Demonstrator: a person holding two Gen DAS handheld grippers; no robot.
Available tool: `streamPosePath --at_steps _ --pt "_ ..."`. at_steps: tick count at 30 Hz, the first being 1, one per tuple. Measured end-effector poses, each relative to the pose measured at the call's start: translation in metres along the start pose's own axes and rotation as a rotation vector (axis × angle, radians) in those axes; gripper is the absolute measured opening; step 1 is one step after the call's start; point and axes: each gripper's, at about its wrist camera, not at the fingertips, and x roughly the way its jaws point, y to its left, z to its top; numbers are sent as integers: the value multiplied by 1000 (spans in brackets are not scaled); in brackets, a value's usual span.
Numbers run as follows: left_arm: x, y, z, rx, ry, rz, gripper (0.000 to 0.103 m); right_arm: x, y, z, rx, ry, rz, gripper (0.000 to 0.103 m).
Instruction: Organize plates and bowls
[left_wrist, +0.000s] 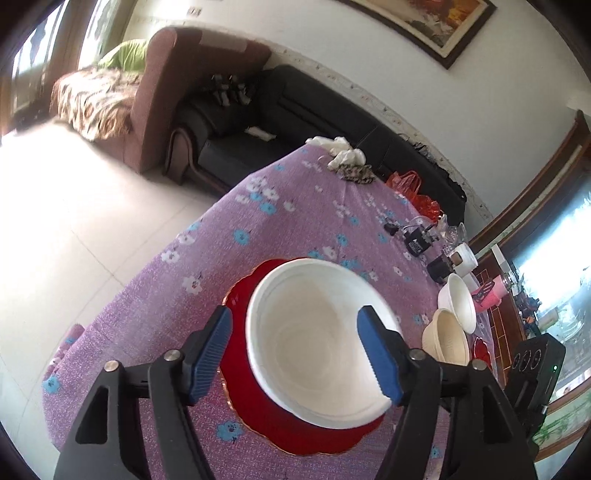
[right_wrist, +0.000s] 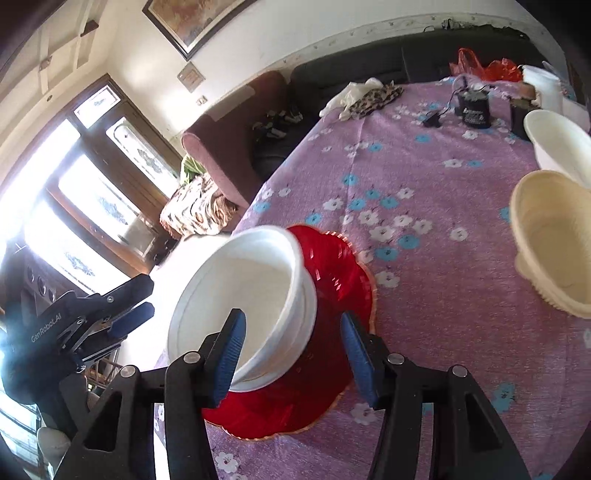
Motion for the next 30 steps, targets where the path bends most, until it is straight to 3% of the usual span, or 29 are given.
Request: streamPosePath --at_steps 4,13,18,23,25,30 --pt "-7 -41 -9 119 -28 -27 84 -41 -23 0 3 -75 -40 59" --pt "4 -148 -49 408 -34 -67 85 -142 -111 -11 103 -211 -179 65" --pt "9 -186 -70 484 -88 -33 86 -178 -145 -24 133 -239 -238 65" --pt "4 -213 -89 560 -171 30 97 -202 -167 -35 128 -264 -267 66" --pt "6 -220 -93 572 -174 42 103 -209 -172 -39 114 -277 -296 67" --pt "18 -238 -99 590 -141 69 103 -234 -194 -44 115 -311 -368 70"
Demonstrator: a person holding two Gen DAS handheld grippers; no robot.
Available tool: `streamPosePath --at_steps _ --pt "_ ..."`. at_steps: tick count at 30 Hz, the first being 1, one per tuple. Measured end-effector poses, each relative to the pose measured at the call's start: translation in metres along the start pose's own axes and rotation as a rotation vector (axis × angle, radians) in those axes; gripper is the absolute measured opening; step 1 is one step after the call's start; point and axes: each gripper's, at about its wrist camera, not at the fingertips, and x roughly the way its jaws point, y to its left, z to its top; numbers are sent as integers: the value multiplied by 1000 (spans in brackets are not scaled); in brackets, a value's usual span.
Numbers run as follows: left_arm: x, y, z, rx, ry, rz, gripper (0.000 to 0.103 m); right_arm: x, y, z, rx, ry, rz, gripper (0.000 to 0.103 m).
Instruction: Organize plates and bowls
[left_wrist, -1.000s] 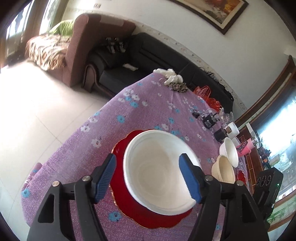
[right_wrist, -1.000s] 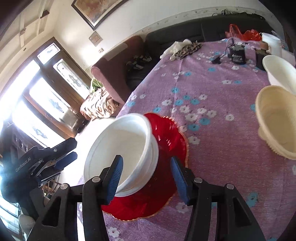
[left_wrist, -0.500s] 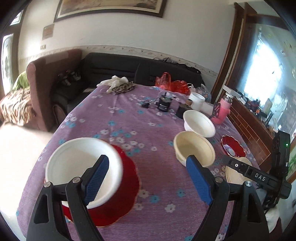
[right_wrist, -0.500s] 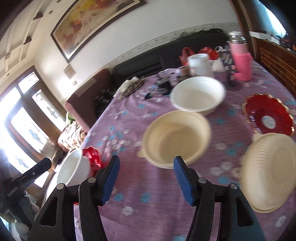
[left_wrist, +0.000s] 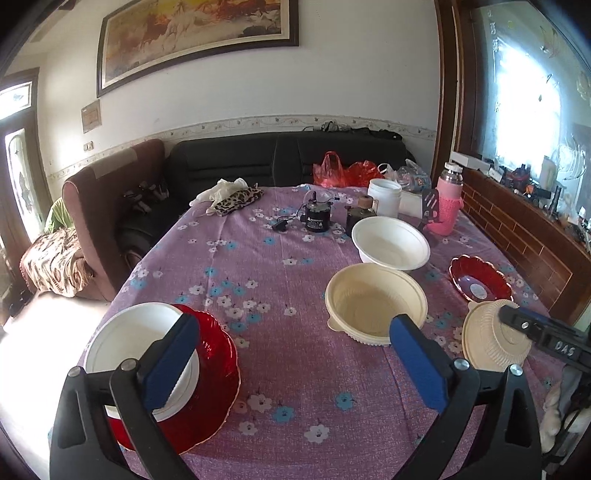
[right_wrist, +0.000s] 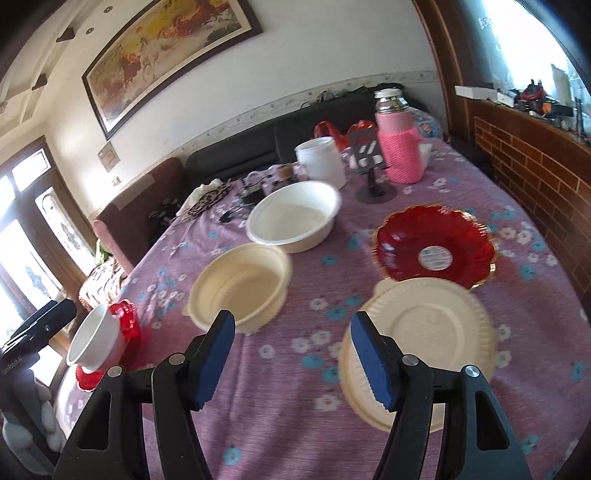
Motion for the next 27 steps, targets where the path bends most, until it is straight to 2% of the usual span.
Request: streamPosePath --at_steps 10,21,24,27 --pt "20 -65 14 129 19 14 103 -35 -87 21 111 -82 -124 70" --pt "49 -149 30 275 39 -12 103 -32 -164 45 283 -127 -154 71" --pt "64 -167 38 275 79 -69 103 -21 -181 53 329 -133 -159 71" --pt "87 -182 52 226 157 -191 103 -6 -200 57 375 -140 -185 71"
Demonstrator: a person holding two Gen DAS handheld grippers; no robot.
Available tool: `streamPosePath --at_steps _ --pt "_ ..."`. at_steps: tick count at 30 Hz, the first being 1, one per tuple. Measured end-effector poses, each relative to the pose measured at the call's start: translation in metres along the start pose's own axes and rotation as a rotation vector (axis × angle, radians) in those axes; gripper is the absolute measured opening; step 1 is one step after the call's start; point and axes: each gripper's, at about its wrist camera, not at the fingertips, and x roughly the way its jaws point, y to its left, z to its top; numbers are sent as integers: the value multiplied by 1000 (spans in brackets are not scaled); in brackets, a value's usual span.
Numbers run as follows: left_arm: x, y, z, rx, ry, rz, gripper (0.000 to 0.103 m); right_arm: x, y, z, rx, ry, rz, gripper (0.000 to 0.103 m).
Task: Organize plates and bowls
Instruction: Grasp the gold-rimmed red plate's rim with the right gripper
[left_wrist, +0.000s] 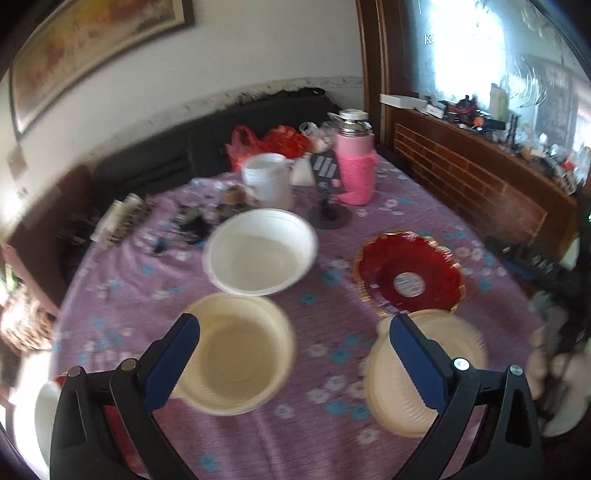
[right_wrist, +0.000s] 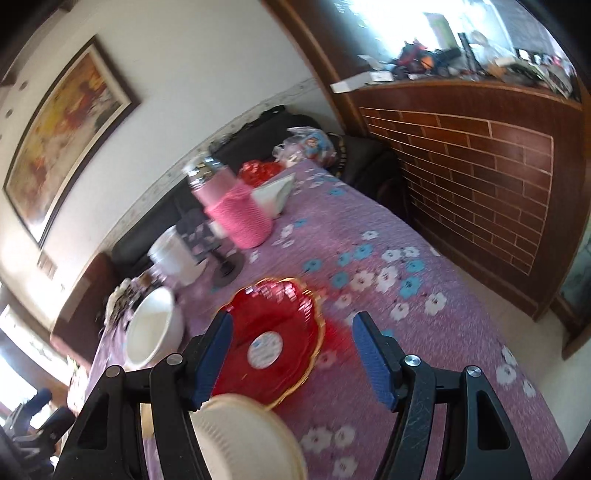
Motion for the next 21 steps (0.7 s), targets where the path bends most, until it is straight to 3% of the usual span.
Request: streamPosePath --at_steps 2,8,14,21 --pt "21 -7 14 -17 46 -86 102 12 -9 1 21 -2 -19 71" --pt "93 -40 43 -9 178 -174 102 37 -29 -8 39 42 -38 71" --pt "173 -41 41 -162 392 -294 102 48 -30 -7 50 72 69 70" --pt "209 -38 34 -236 461 -333 95 71 -32 -17 123 166 149 70"
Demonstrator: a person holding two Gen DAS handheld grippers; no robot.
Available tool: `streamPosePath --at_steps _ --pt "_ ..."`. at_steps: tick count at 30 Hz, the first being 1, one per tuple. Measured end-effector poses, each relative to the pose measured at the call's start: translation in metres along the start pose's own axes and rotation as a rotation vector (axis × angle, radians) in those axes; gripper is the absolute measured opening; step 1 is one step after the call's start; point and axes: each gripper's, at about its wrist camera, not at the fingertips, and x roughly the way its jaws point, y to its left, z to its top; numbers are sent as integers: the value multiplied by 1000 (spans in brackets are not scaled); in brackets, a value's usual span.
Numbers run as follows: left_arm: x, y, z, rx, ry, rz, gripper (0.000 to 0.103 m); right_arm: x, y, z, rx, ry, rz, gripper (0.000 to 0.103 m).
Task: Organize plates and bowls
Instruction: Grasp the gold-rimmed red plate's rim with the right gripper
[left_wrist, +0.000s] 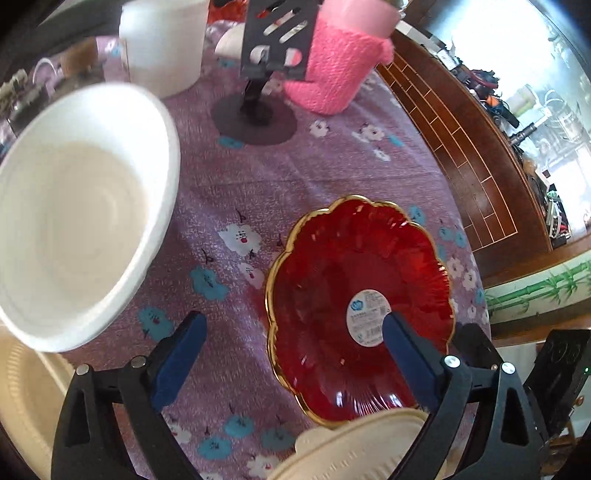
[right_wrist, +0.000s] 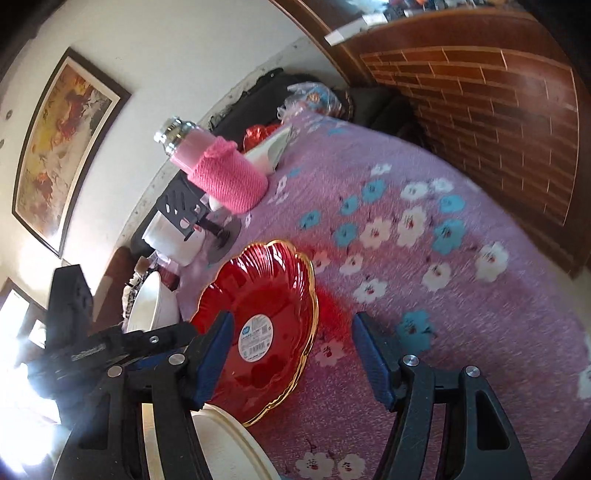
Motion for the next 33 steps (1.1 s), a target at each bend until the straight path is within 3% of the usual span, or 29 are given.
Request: streamPosePath --at_steps 10,13,15,17,19,22,29,33 --pt "17 -15 12 44 32 4 95 11 -6 -4 64 32 63 67" --pt "21 -26 12 92 55 -3 94 15 -7 -5 53 43 55 45" --pt "23 -37 8 132 62 -1 88 22 -9 -7 60 72 66 22" --pt "22 -40 6 150 53 22 84 23 -10 -7 67 73 57 20" --pt "19 -39 6 148 38 21 63 20 -10 -7 68 56 31 18" --pt "13 -32 8 113 32 -17 40 13 -13 -5 68 21 -3 18" --pt "-12 -38 1 118 -48 -46 36 -7 -8 0 48 -49 32 16" --pt "-33 -41 -5 123 -94 -67 36 -24 -7 4 66 -84 107 16"
